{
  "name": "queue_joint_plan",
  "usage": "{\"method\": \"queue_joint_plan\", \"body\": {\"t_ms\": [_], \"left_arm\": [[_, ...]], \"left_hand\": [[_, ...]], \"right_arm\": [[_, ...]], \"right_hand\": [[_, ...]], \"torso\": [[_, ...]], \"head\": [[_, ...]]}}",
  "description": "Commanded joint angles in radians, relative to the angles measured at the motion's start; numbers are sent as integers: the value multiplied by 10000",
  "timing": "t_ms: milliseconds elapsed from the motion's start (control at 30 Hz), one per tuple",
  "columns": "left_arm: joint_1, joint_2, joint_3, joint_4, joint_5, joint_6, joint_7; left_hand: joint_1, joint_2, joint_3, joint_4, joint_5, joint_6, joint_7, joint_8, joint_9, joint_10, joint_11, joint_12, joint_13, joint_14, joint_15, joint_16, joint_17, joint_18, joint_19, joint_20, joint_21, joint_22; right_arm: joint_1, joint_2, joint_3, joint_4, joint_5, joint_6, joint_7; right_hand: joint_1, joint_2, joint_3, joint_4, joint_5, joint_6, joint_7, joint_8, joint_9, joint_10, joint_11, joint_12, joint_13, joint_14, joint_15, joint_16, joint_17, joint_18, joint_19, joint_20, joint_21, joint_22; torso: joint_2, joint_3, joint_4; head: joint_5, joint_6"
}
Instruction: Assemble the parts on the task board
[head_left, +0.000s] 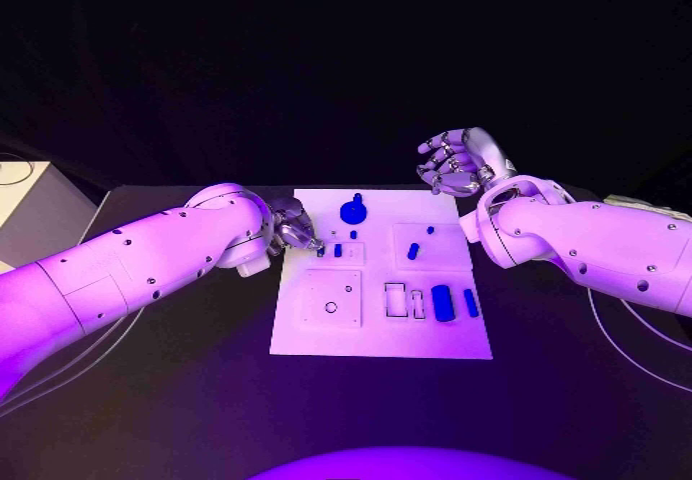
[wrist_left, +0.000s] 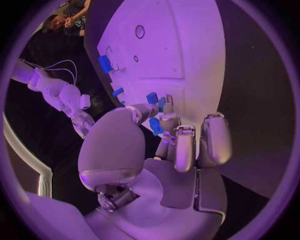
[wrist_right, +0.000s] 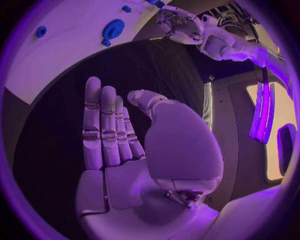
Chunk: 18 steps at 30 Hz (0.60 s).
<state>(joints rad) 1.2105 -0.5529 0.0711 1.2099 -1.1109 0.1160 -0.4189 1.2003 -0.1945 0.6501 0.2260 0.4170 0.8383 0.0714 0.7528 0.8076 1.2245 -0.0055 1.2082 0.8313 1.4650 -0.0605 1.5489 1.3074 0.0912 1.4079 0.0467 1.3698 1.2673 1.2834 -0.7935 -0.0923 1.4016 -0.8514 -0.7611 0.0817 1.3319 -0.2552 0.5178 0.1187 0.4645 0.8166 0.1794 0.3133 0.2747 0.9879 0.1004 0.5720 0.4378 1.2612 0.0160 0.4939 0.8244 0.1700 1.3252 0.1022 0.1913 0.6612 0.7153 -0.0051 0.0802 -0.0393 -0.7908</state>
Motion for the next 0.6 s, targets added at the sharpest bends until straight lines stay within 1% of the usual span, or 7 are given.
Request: {"method": "queue_joint_plan", "body": {"t_ms": [33,167,367,600], "left_arm": [[1,18,7,-24,180,311,-42],[1,32,6,-79,156,388,-57],[0,75,5,-151,-40,341,-19],[-1,108,5,-202,-287,322,19]], "left_hand": [[38,34,1992,-2059,62,76,-24,-9,-10,92,-26,62,26,946,-57,47,2290,-188,71,-30,35,12],[36,31,1995,-2061,64,79,-25,-12,-11,87,-26,54,13,947,-57,48,2292,-184,64,-30,26,-3],[36,30,1995,-2063,65,80,-25,-13,-11,86,-27,53,10,945,-57,45,2287,-186,67,-30,30,3],[36,20,1999,-2072,67,88,-26,-21,-14,94,-28,57,24,947,-58,49,2294,-187,68,-31,32,7]], "right_arm": [[-1,-5,4,15,-12,51,46],[-1,-4,4,17,-12,51,47],[-1,-7,4,26,-12,46,53],[-1,-12,4,35,-12,43,55]], "right_hand": [[-30,53,-49,23,47,5,61,66,-10,58,-20,45,-12,73,-21,-67,14,88,76,8,-33,-10],[-30,53,-49,23,47,5,61,66,-10,58,-20,45,-12,73,-21,-67,14,88,76,8,-33,-10],[-30,53,-49,23,47,5,61,66,-10,58,-20,45,-12,73,-21,-67,14,88,76,8,-33,-10],[-30,53,-49,23,47,5,61,66,-10,58,-20,45,-12,73,-21,-67,14,88,76,8,-33,-10]], "torso": [[-1,-2,2],[-3,-4,3],[7,-10,-2],[2,-3,-4]], "head": [[13,-3],[12,-13],[15,-13],[14,-20]]}}
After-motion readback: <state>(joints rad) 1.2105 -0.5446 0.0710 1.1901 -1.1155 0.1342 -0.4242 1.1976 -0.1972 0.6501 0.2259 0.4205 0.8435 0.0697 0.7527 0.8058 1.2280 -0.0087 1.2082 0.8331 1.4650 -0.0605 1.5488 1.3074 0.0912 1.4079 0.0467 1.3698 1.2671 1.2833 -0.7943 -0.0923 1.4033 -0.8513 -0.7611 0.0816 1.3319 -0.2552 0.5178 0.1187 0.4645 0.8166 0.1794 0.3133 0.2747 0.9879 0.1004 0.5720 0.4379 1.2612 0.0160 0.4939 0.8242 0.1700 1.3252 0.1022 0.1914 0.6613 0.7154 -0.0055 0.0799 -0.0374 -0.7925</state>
